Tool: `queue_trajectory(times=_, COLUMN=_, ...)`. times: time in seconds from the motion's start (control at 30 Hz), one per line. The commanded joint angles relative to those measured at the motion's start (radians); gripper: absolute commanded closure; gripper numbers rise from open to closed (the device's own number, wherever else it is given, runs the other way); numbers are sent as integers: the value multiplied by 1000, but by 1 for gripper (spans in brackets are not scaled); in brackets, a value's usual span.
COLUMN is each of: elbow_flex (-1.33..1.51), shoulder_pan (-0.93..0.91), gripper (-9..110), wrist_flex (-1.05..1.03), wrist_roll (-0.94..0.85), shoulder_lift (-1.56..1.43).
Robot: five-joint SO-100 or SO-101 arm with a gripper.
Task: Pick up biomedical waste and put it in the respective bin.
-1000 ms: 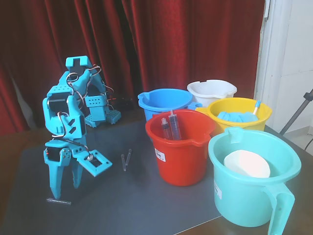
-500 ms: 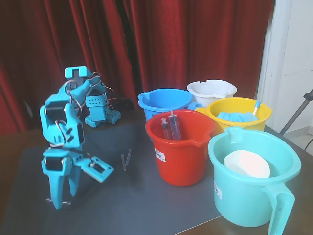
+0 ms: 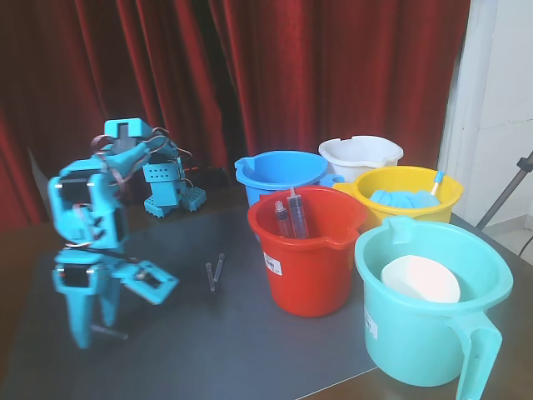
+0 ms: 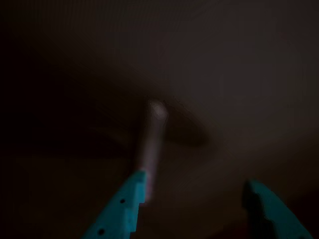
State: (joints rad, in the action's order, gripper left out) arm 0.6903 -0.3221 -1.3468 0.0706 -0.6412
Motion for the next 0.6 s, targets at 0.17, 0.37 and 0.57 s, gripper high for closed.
queue_trajectory(times=0.17, elbow_flex=-46, shoulder_pan=-2, gripper=81, wrist_flex=-5, wrist_roll=-23, shoulder_lift=-17)
queue_trajectory(times=0.37, elbow_flex=-44, shoulder_pan=5, gripper=81, wrist_flex=-46, wrist_roll=-9, shoulder_lift=-17)
queue_trajectory(times=0.57, elbow_flex=-44, shoulder_pan=9, gripper=81, wrist_flex=-149, wrist_roll=-9, shoulder_lift=-29)
